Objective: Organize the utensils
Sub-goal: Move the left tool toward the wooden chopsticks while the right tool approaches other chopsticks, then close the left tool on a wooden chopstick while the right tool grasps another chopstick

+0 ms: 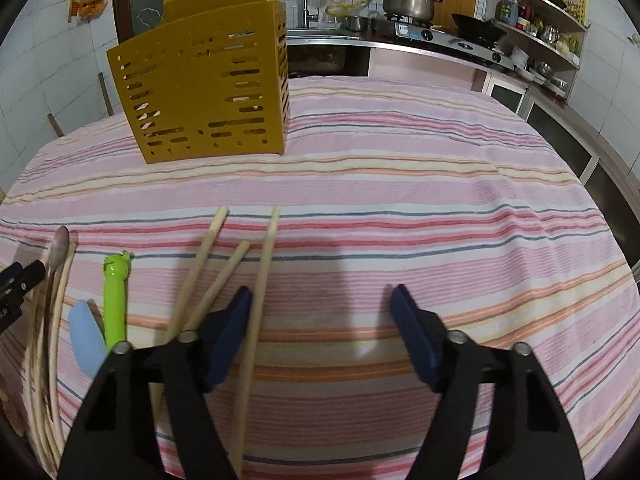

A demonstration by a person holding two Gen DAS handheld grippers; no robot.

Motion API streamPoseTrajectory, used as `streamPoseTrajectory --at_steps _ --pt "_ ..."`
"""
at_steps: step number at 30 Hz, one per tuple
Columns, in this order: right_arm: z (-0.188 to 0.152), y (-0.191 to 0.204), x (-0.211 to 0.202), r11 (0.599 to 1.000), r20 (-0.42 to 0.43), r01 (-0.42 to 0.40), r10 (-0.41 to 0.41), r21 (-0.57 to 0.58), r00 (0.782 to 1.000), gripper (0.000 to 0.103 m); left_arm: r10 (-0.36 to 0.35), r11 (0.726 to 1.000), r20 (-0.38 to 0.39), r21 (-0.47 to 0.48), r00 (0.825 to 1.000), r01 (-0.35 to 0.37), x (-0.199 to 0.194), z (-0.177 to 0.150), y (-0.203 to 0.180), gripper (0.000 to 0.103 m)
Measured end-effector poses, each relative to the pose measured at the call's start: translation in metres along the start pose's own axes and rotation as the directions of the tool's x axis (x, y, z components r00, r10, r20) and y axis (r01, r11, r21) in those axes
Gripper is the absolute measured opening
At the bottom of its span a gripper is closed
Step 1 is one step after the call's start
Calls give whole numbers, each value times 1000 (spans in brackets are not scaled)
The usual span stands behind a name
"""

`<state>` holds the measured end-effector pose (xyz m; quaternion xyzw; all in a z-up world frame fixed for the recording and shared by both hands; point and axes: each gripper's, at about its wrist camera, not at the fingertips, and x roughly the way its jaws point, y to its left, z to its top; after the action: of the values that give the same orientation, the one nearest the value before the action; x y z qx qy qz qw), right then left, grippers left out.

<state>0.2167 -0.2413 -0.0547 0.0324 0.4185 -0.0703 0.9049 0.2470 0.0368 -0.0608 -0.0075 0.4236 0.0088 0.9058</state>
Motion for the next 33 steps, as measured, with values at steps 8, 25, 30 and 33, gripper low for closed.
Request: streamPoseTrajectory --at_steps 8,25,30,33 --pt "15 12 10 1000 -14 -10 10 15 1000 47 18 1000 -22 25 1000 -18 6 2 -7 59" --pt "26 14 16 999 -19 -16 16 38 1000 22 87 994 -87 74 992 -81 17 13 -31 10" --pt "28 9 15 998 -8 -32 32 55 999 8 54 998 -98 35 994 -51 19 18 -24 7" --pt "26 8 9 997 10 -44 44 57 999 7 42 999 -96 26 994 -40 18 18 -20 5"
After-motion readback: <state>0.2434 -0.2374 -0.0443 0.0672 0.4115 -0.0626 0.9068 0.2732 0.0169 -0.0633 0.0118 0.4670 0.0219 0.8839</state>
